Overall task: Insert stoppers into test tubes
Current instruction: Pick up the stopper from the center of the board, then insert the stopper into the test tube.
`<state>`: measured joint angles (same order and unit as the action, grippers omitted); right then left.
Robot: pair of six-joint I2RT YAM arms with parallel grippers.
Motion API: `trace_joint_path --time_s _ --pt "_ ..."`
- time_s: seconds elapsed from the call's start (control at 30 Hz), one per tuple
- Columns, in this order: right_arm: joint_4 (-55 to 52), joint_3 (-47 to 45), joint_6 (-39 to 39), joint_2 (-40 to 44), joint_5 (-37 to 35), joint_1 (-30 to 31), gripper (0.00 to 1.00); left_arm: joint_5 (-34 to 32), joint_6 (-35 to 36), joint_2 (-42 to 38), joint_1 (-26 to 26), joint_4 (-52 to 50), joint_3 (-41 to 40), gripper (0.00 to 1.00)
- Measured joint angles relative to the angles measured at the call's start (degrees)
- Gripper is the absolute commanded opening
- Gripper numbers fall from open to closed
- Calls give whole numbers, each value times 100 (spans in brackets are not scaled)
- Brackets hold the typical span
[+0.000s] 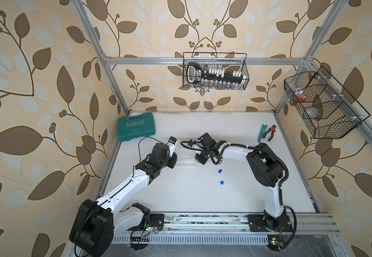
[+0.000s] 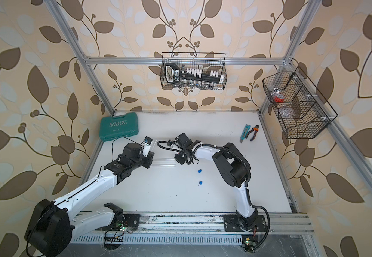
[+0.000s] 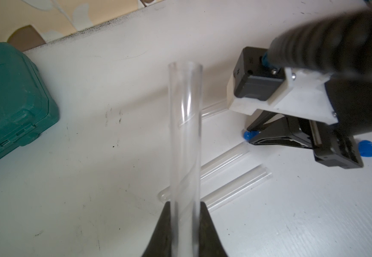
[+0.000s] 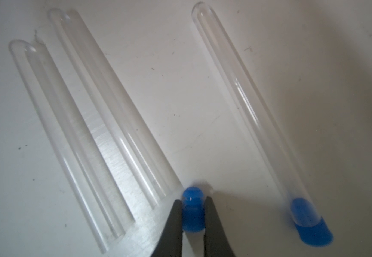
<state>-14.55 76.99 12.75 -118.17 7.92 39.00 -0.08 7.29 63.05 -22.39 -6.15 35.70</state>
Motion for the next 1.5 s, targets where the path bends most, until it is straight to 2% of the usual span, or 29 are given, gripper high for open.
trace_joint_path --time_s 0.13,0.27,0.53,0.67,0.87,1.07,1.27,1.5 --pt "-186 0 15 151 15 -22 12 2 225 0 0 -2 0 0" --pt "-409 -37 17 782 164 -116 12 205 793 -76 22 -13 11 0" --pt "-1036 -599 -4 2852 835 -354 11 1287 2424 -310 35 -516 210 0" --pt "-1727 -621 -2 3366 1276 -341 11 1825 3375 -310 35 -885 256 0" --pt "-2907 -487 90 3517 1650 -166 11 2288 4586 -376 35 -1252 256 0" --pt "-3589 -153 188 3501 1856 166 11 2688 5598 -616 20 -1285 256 0" --pt "-3797 61 219 3364 1967 289 11 2820 6290 -632 -177 -1342 256 0" --pt "-3908 229 238 3200 2033 343 11 2811 6651 -592 -472 -1342 258 0"
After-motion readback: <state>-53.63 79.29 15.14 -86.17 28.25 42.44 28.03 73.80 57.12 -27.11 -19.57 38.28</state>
